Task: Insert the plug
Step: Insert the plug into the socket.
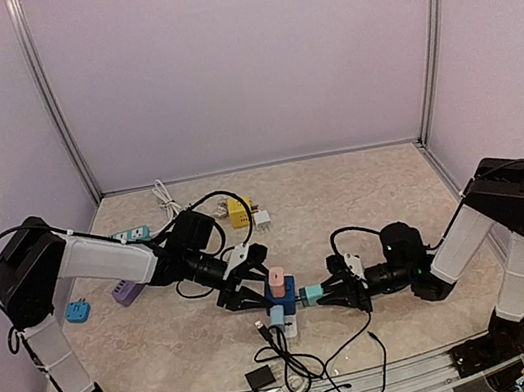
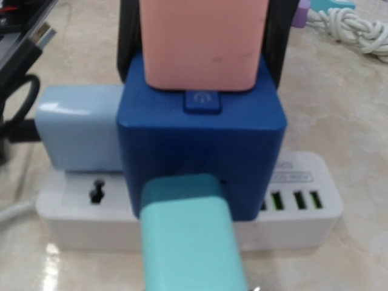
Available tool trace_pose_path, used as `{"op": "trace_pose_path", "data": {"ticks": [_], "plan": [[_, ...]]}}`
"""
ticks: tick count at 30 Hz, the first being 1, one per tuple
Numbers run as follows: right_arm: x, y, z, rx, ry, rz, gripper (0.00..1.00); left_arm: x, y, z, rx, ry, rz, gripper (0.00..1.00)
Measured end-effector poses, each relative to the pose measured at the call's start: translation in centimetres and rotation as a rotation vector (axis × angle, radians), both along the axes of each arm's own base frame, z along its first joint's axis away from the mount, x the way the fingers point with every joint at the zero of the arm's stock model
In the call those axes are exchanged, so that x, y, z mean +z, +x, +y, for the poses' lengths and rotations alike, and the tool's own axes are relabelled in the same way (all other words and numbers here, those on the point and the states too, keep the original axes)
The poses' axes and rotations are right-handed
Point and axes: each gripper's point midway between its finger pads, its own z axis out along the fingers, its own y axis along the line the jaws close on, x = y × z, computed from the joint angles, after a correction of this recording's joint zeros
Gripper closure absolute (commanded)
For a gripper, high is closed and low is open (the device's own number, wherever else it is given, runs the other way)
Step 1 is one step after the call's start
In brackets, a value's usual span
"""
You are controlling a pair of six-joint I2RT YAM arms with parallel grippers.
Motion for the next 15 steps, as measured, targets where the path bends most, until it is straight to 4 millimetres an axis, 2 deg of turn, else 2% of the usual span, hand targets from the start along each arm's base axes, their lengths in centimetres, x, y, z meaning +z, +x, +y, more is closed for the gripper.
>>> {"op": "trace_pose_path", "data": {"ticks": [5, 15], "plan": [[-1.1, 0.4, 0.4, 0.045, -0.01, 0.01, 1.0, 0.0, 0.1, 0.1, 0.005, -0.046, 0.015, 1.0], [-1.0, 0.5, 1.2, 0.057, 0.006, 0.088, 1.0, -0.1, 0.3, 0.0, -0.024, -0.094, 0.003, 1.0]]}}
